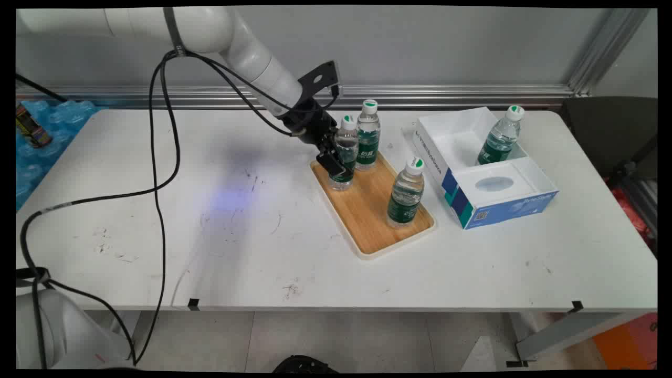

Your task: Pick up the green bottle from the white box

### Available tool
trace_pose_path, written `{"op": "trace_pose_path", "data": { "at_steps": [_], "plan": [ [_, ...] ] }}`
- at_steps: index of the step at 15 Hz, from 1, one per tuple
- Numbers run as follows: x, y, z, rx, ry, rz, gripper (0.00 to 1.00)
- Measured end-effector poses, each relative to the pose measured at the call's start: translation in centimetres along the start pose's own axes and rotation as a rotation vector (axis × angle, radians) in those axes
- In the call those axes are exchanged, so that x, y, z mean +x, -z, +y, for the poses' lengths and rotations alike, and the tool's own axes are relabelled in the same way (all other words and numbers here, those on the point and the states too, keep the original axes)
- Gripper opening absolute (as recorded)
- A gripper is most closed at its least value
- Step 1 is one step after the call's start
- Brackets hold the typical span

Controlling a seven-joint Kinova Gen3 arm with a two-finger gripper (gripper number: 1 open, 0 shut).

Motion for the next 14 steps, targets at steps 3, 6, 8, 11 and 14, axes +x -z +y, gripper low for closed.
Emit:
{"op": "trace_pose_path", "data": {
  "at_steps": [3, 6, 8, 11, 14],
  "plan": [
    [-0.4, 0.7, 0.3, 0.000, 0.012, -0.005, 1.00],
    [-0.5, 1.9, 1.0, -0.006, 0.015, -0.009, 1.00],
    [-0.3, 3.3, 1.6, -0.003, 0.021, -0.012, 1.00],
    [0.5, 6.0, 3.0, 0.012, 0.039, -0.011, 1.00],
    [2.0, 8.9, 4.6, 0.031, 0.056, -0.005, 1.00]
  ]
}}
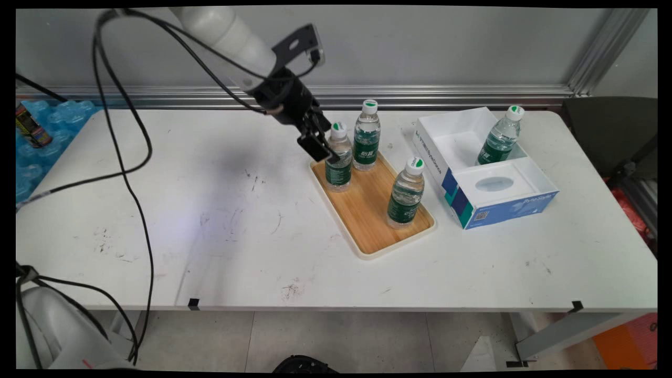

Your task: Pick up the green bottle from the white box

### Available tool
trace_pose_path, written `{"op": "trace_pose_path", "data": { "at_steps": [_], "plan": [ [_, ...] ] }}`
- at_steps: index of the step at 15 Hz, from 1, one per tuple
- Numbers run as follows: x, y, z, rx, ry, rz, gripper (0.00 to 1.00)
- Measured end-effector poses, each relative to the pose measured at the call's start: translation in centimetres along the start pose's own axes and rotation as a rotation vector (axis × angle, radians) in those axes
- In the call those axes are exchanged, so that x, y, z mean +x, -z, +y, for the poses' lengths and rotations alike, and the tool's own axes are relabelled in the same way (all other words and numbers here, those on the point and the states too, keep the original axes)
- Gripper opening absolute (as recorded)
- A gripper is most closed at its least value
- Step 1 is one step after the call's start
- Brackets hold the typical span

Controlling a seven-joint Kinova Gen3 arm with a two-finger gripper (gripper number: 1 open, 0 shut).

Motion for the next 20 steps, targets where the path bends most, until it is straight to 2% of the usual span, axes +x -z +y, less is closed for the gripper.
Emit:
{"op": "trace_pose_path", "data": {
  "at_steps": [6, 11, 15, 20],
  "plan": [
    [4.3, 5.0, 2.9, 0.050, 0.050, 0.034, 1.00],
    [7.9, 5.9, 4.3, 0.078, 0.104, 0.060, 1.00],
    [10.9, 4.2, 4.7, 0.096, 0.170, 0.082, 1.00],
    [14.3, -1.3, 4.2, 0.115, 0.222, 0.096, 1.00]
  ]
}}
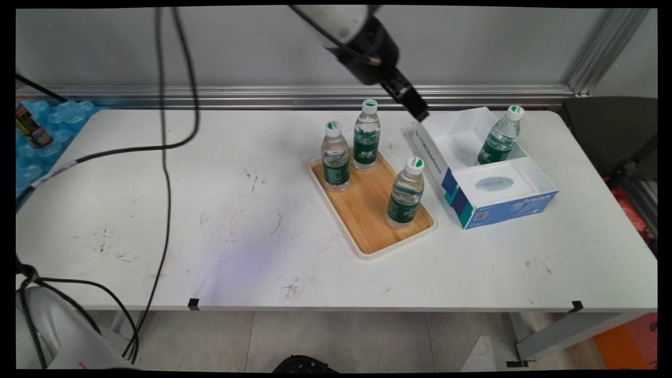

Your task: Pick up the green bottle from the white box

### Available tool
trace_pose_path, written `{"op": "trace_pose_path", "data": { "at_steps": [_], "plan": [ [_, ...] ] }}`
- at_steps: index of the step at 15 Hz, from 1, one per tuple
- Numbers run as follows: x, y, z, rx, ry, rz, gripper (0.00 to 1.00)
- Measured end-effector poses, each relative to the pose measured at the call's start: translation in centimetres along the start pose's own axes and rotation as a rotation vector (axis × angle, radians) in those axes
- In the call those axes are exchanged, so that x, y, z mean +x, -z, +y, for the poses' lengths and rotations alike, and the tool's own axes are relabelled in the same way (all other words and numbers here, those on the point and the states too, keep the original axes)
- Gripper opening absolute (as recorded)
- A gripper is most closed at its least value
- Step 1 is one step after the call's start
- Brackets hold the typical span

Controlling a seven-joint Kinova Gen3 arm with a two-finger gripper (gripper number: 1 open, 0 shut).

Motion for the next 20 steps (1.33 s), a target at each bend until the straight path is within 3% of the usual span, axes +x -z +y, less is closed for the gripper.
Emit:
{"op": "trace_pose_path", "data": {
  "at_steps": [12, 20],
  "plan": [
    [5.1, -18.0, 1.0, 0.004, -0.005, 0.001, 1.00],
    [6.7, -25.6, 1.6, -0.002, -0.017, 0.022, 1.00]
  ]
}}
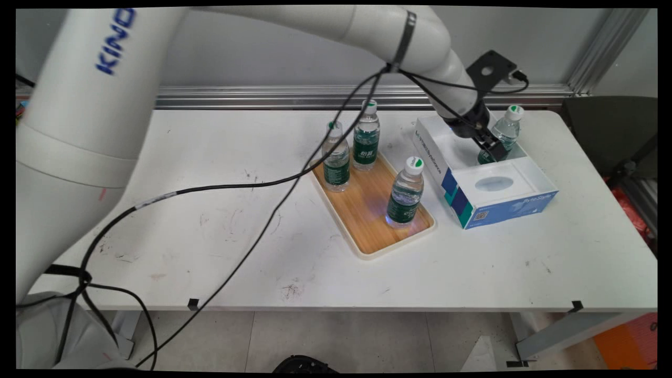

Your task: Pick up the green bottle from the white box

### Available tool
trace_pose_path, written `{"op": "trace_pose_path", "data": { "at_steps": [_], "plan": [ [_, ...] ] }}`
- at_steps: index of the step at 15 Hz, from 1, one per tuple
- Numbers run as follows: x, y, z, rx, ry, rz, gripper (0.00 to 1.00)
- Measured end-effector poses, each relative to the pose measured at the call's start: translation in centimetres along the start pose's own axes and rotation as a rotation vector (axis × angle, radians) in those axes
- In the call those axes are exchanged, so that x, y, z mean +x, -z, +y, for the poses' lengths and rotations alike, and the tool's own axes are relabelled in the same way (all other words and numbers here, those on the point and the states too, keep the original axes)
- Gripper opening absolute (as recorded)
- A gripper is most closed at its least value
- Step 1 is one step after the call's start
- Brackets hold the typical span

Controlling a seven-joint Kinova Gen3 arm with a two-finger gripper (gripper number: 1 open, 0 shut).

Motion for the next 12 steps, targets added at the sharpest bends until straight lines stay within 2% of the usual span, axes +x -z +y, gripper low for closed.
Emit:
{"op": "trace_pose_path", "data": {
  "at_steps": [5, 10, 11, 12],
  "plan": [
    [0.8, -3.0, 0.0, -0.001, -0.008, 0.025, 1.00],
    [1.4, -4.6, 0.1, -0.003, -0.016, 0.051, 1.00],
    [1.6, -4.7, 0.1, -0.003, -0.018, 0.056, 0.00],
    [1.7, -4.8, 0.1, -0.003, -0.022, 0.061, 0.00]
  ]
}}
